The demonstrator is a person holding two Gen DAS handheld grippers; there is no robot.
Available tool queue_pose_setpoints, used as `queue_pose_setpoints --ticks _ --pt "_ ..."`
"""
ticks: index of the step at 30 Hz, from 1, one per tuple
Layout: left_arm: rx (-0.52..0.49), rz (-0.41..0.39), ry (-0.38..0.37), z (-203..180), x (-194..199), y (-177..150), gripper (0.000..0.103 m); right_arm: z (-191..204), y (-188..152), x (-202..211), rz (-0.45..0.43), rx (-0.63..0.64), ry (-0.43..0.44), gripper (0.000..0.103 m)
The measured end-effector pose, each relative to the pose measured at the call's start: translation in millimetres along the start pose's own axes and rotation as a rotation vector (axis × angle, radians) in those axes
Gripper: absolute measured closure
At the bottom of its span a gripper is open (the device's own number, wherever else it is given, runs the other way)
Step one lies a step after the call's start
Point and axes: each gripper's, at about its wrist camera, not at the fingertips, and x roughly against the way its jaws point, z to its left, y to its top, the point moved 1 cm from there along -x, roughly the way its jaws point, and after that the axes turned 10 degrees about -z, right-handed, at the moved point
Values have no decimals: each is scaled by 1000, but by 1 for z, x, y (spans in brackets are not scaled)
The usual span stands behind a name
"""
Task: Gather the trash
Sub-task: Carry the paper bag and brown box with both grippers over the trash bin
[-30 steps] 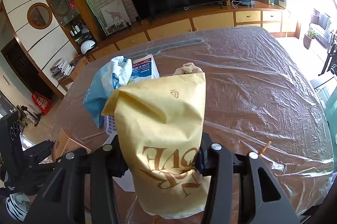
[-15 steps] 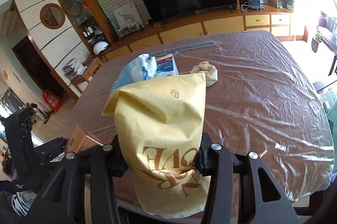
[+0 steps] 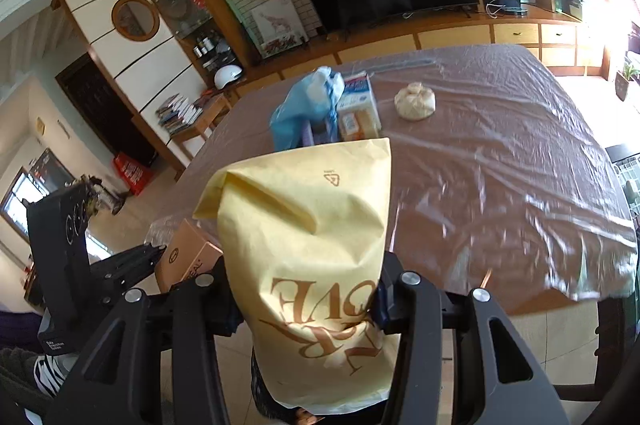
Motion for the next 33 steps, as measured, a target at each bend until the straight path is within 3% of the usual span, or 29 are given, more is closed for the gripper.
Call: queue_pose_setpoints --ticks 13,33 --pt "-13 48 30 -22 12 -40 44 10 -54 15 91 -8 25 57" --pt "-66 139 -14 -7 -11 -71 44 17 -89 -20 152 -15 -127 57"
